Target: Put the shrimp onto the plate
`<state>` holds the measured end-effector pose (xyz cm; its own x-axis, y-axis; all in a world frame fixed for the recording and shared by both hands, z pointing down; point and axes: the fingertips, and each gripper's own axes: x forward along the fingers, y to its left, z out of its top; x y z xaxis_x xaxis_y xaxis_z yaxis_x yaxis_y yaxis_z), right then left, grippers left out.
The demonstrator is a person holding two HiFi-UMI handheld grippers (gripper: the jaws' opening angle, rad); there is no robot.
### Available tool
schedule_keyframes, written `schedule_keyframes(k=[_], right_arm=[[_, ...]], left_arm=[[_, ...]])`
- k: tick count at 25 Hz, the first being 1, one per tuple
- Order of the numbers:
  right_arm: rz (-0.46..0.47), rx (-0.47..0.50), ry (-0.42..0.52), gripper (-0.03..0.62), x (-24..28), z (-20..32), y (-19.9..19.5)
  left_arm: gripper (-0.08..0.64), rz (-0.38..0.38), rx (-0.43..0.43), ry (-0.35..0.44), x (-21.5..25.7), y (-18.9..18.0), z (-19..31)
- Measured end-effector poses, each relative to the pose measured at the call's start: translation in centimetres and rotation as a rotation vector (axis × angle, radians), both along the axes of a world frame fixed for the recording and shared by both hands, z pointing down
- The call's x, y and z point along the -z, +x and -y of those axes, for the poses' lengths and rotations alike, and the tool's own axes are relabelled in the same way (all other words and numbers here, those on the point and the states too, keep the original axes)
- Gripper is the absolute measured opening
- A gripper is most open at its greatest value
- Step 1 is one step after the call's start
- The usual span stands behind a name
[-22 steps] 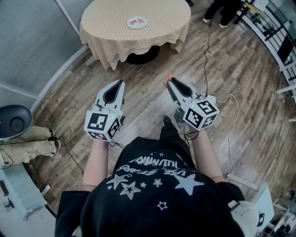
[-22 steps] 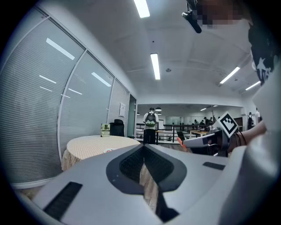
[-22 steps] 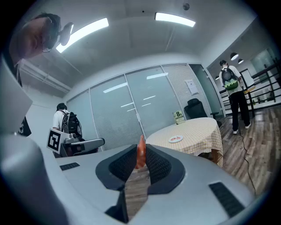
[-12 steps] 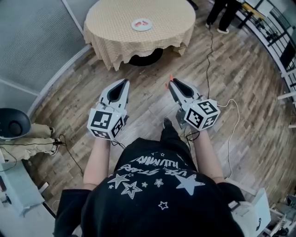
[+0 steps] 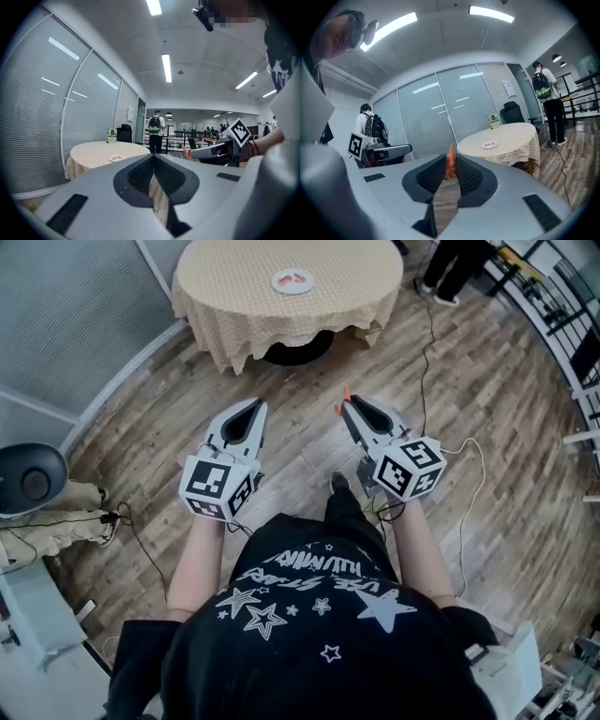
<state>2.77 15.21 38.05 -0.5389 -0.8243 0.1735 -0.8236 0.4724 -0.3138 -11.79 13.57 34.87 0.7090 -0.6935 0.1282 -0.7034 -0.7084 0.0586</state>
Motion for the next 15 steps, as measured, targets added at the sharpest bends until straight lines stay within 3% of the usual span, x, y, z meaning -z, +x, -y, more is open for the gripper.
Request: schedule_keyframes(k=[7,15], right_arm=[[0.019,-0.043,0.033,0.071,0.8,-0.3,1.5],[0.046,-0.100,-0.007,0.071,-0.3,0.2,3.4]], left_arm=[[0.009,-0.005,0.009,0.002,0.0,-1.0,-0.4],[0.008,0.001,0.016,-0.037,-1.5,-1.5,0.5]])
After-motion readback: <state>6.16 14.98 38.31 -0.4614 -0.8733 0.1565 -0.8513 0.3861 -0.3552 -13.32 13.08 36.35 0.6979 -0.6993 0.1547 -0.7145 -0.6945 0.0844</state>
